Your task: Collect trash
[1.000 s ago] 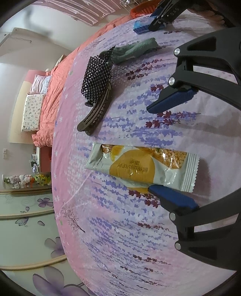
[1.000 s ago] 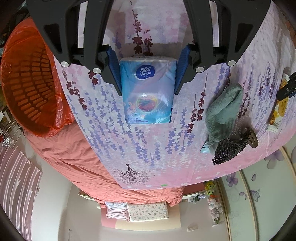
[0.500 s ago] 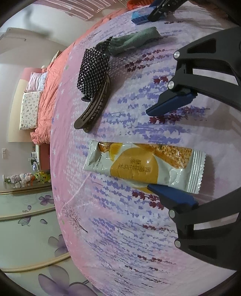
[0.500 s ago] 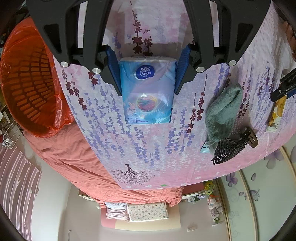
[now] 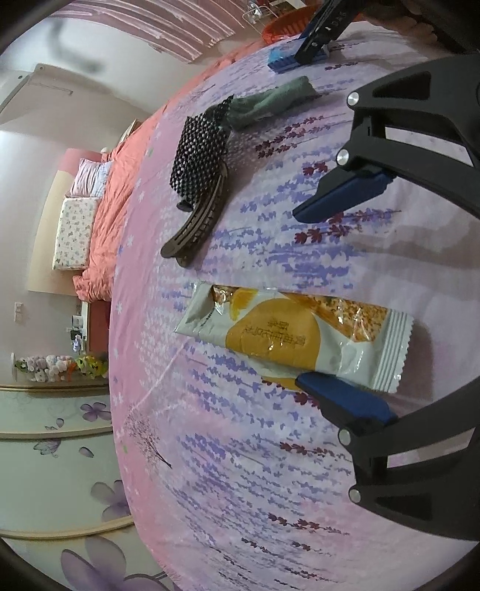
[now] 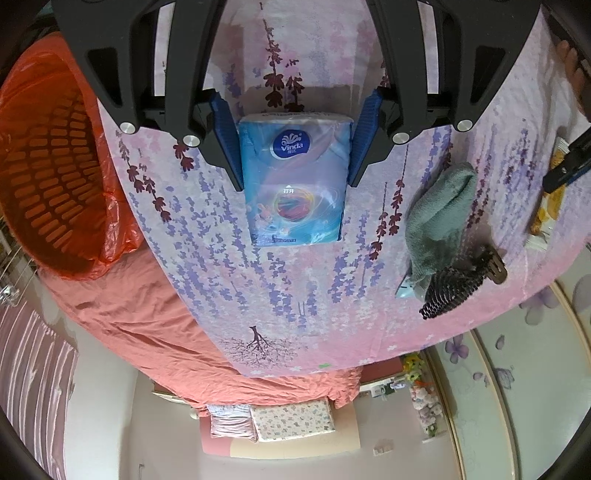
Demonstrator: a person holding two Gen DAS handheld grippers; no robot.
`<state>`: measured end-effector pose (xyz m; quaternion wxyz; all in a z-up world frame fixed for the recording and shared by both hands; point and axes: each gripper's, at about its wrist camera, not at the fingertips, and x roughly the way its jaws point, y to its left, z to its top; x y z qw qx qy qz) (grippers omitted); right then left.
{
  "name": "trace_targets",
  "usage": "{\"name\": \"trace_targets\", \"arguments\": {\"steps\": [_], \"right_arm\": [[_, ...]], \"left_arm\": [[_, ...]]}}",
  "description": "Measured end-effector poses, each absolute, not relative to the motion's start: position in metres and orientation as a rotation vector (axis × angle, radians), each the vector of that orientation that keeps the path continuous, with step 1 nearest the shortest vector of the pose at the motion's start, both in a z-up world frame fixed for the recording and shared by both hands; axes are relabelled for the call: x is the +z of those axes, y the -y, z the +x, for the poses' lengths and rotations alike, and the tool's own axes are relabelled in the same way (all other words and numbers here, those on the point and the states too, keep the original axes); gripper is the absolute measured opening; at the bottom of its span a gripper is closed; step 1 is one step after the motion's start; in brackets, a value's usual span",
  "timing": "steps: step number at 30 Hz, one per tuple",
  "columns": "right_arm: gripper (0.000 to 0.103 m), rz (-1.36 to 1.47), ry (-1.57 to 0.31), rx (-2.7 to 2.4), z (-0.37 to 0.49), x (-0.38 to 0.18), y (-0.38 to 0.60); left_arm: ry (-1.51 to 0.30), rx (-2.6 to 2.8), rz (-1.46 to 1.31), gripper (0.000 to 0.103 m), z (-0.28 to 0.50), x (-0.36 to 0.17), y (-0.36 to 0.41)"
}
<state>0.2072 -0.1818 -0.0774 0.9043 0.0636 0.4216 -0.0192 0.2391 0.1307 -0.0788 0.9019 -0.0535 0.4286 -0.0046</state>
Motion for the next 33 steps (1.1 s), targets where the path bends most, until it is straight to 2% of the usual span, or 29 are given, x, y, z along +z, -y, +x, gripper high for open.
{"name": "trace_targets", "arguments": {"steps": [9,13,23,24,25,26,27,28,33], "right_arm": [[0.058,0.18,-0.863,0.013,0.204,-0.077,0.19],[0.06,0.18,-0.863,0.011,0.205,-0.077,0.19],[0.06,0.161,-0.872,-0.023,0.2,-0.078,0.192],[0.059,0.154,-0.871,-0.03,0.2,-0.078,0.19],[0.053,0.145,-0.871,-0.038,0.2,-0.077,0.189],[0.053,0.135,-0.871,-0.046,0.199,-0.077,0.188],[0.052,0.135,-0.868,-0.045,0.197,-0.077,0.188],[0.052,0.137,-0.865,-0.043,0.197,-0.076,0.188],[0.051,0.157,-0.818,-0.03,0.187,-0.065,0.193]], "left_arm": [[-0.867,-0.018,-0.155,0.082,0.243,-0.069,-0.139],[-0.823,-0.019,-0.152,0.093,0.232,-0.057,-0.151],[-0.875,0.054,-0.044,0.093,0.251,-0.069,-0.147],[-0.884,0.066,-0.025,0.091,0.252,-0.072,-0.145],[-0.894,0.076,-0.007,0.085,0.253,-0.075,-0.143],[-0.905,0.08,0.001,0.081,0.254,-0.079,-0.143],[-0.916,0.078,0.0,0.068,0.254,-0.082,-0.143],[-0.928,0.072,-0.009,0.062,0.255,-0.086,-0.143],[-0.899,0.061,-0.015,0.05,0.251,-0.081,-0.142]]}}
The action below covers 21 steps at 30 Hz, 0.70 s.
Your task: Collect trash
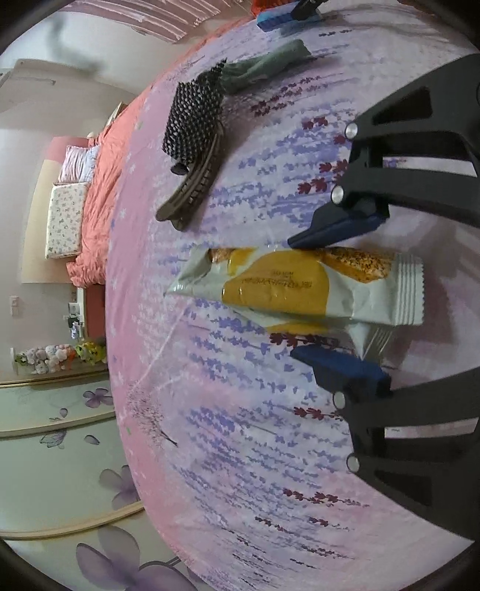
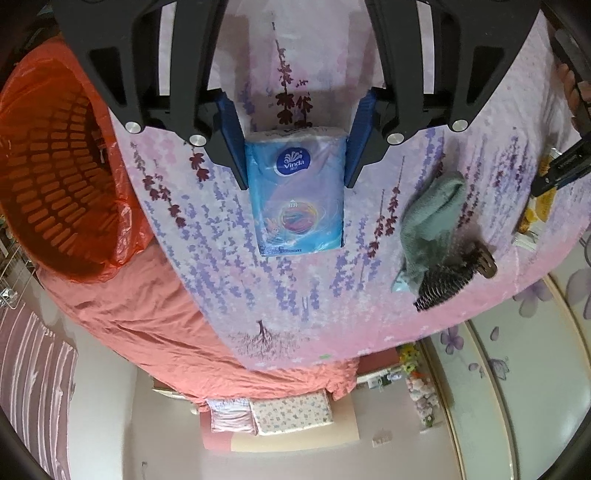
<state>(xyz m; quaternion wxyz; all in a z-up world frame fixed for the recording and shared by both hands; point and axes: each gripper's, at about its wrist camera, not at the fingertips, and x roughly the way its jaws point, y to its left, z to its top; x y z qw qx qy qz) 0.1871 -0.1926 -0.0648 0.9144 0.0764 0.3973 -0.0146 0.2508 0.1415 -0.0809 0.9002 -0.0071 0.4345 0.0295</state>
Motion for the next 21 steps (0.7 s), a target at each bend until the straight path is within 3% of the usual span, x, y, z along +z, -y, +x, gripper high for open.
{"name": "trace_targets", "arguments": {"steps": [1,14,21], "right_arm": [[0.051,0.159,-0.809,-0.03,0.186,-0.062,0.193],[0.051,0.179,-0.724,-0.054,0.158,-0.033,0.213],[0.051,0.2,-0.648,-0.107,0.13,-0.01,0.245]], "left_arm": [[-0.892,0.053,-0.015,0.035,0.249,-0.078,-0.14],[-0.81,-0.049,-0.038,0.034,0.218,-0.041,-0.12],[-0.757,-0.188,-0.017,0.034,0.2,-0.008,-0.058]]}}
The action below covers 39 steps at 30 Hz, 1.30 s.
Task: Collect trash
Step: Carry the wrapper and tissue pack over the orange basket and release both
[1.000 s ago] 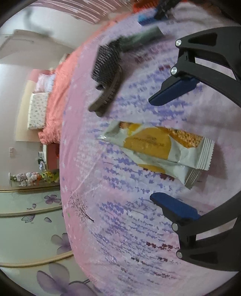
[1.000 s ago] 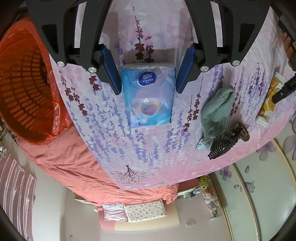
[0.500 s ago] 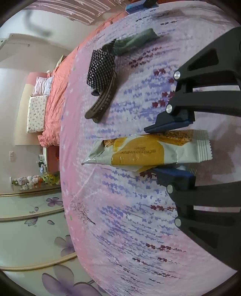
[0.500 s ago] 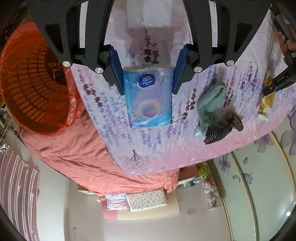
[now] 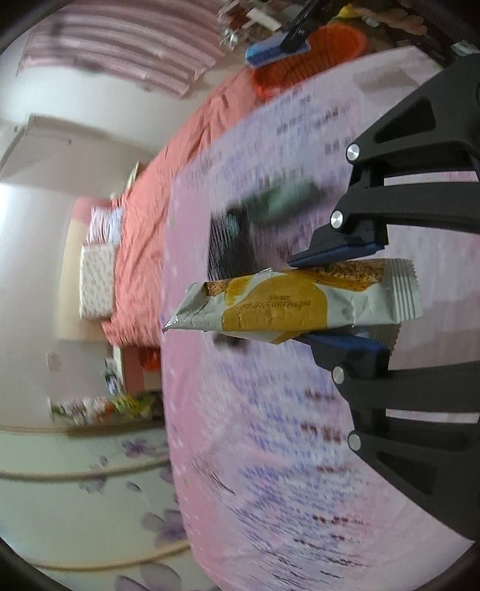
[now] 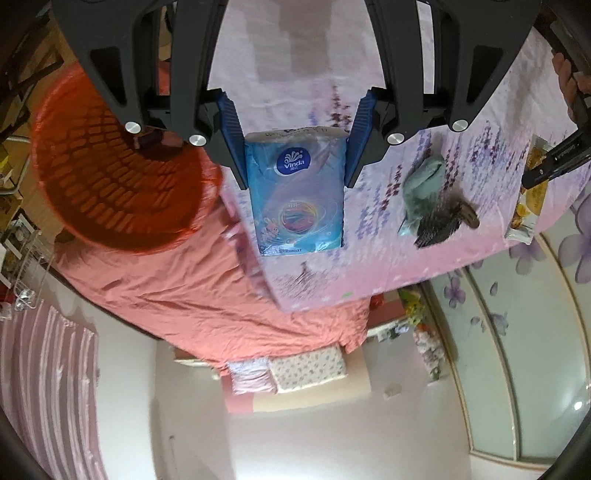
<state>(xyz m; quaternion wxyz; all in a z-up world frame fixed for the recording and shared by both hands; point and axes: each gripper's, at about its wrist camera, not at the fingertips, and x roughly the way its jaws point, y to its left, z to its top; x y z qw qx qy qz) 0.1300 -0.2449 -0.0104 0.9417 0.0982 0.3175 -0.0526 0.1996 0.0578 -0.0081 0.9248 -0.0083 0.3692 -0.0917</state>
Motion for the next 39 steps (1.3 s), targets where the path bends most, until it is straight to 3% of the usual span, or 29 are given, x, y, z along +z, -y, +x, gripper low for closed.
{"name": "trace_targets", "arguments": {"steps": [13,26,29,31,39], "right_arm": [[0.051,0.251,-0.546,-0.29,0.09,0.003,0.325],[0.051,0.412,-0.54,-0.367,0.096,-0.025,0.406],[0.054,0.446,-0.553,-0.346,0.101,-0.033,0.418],[0.061,0.461,-0.575,-0.335,0.108,-0.042,0.425],[0.066,0.433,-0.617,-0.342,0.104,-0.052,0.406]], "left_arm": [[-0.692,-0.55,0.047,0.034,0.163,0.028,0.109],[-0.773,-0.78,0.172,0.038,0.161,-0.011,0.272],[-0.807,-0.76,0.197,0.053,0.172,-0.027,0.288],[-0.826,-0.717,0.215,0.069,0.18,-0.038,0.291],[-0.876,-0.592,0.158,0.085,0.203,-0.053,0.233]]}}
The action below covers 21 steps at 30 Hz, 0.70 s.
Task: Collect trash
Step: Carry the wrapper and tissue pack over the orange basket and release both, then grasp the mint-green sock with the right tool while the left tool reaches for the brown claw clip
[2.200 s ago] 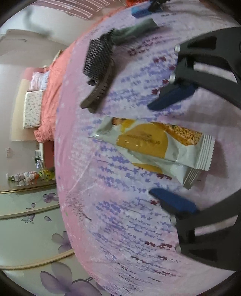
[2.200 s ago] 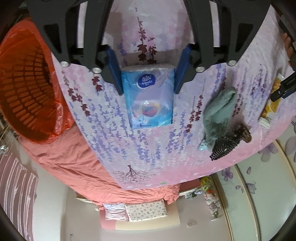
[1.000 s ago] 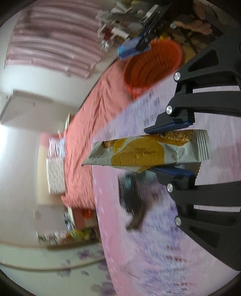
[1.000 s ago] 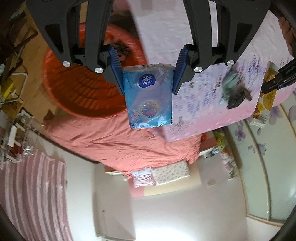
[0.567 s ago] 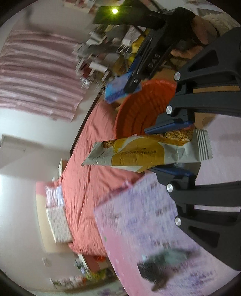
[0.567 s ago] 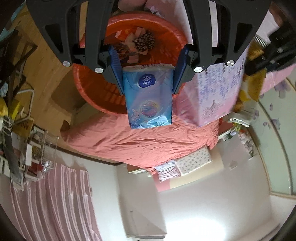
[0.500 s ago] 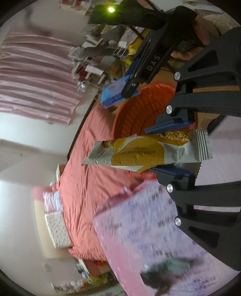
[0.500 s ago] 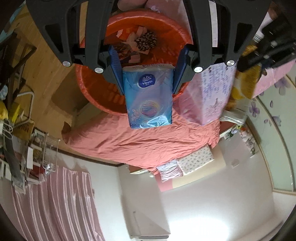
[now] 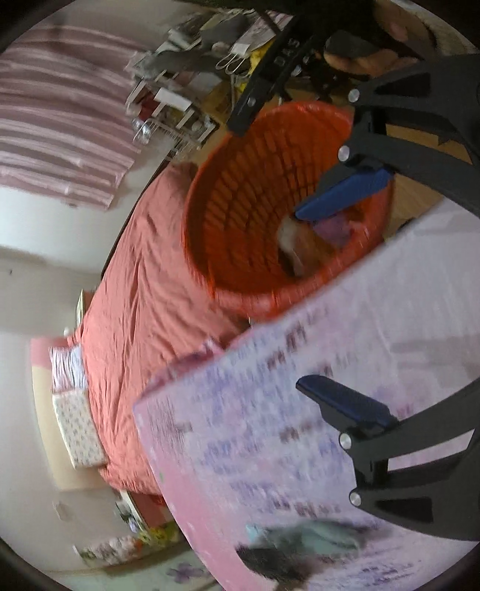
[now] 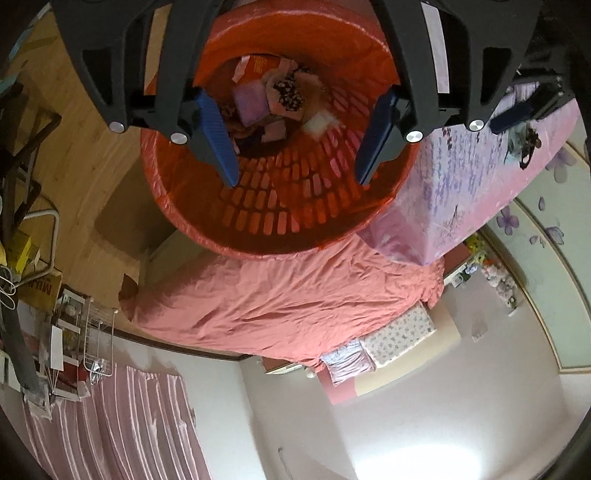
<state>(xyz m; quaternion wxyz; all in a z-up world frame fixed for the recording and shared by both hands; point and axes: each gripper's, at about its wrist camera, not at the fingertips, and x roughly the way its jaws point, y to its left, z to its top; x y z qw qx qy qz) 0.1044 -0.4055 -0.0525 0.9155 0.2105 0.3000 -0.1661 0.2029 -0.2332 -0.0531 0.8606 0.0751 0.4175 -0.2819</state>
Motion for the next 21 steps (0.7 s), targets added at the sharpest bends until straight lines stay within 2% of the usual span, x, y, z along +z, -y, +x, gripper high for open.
{"name": "trace_targets", "arguments": {"steps": [7,21], "right_arm": [[0.066,0.347,-0.653,-0.244,0.119,-0.043,0.355],[0.06,0.216,-0.798,0.095,0.212,-0.05,0.167]], "left_arm": [[-0.829,-0.402,0.139,0.087,0.206,-0.048,0.128],[-0.833,-0.008,0.069,0.087,0.217,-0.057,-0.077]]}}
